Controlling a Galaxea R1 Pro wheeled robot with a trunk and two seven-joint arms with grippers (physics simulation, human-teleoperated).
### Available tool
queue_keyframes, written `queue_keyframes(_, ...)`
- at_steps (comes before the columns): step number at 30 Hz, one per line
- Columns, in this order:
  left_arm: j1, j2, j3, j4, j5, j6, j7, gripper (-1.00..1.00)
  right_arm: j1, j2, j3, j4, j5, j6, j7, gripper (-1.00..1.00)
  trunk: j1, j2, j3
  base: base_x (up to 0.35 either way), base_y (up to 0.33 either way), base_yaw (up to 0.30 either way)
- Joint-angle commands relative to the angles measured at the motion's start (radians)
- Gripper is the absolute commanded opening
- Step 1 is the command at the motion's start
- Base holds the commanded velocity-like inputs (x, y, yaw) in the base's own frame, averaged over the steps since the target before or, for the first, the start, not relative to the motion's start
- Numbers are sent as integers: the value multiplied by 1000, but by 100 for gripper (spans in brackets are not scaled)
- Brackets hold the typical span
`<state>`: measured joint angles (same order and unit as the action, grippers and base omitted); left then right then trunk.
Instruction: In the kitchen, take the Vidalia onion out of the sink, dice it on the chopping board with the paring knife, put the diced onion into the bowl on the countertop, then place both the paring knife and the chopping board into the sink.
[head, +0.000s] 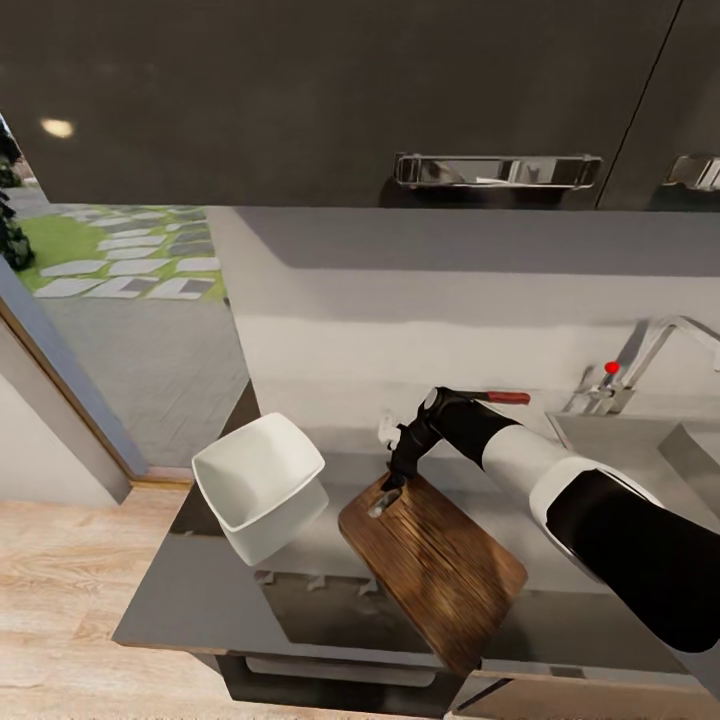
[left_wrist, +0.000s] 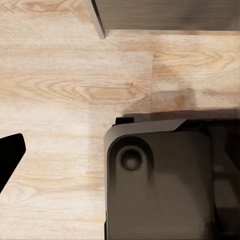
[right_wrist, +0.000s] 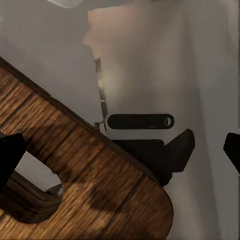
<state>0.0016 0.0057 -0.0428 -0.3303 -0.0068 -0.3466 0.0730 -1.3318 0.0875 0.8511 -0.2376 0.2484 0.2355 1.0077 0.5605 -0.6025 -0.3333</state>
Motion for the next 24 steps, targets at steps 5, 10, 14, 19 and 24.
queue_keyframes(5, 0, 0, -5, -1, -1, -2, 6, 100, 25, 2, -3, -2, 17, 5, -9, 100, 1, -1, -3, 0, 0, 0)
queue_keyframes(10, 0, 0, -5, -1, -1, -2, 6, 100, 25, 8, 3, -2, 21, 6, -9, 100, 1, -1, -3, 0, 0, 0)
queue_keyframes(14, 0, 0, -5, -1, -1, -2, 7, 100, 25, 24, 4, -2, 23, 7, -10, 100, 1, -1, -3, 0, 0, 0)
queue_keyframes(19, 0, 0, -7, -1, -1, -2, 7, 100, 28, 36, 5, -2, 23, 8, -12, 100, 1, -1, -3, 0, 0, 0)
queue_keyframes(24, 0, 0, -9, -2, -2, -2, 7, 100, 29, 45, 10, -2, 23, 9, -12, 100, 1, -1, -3, 0, 0, 0)
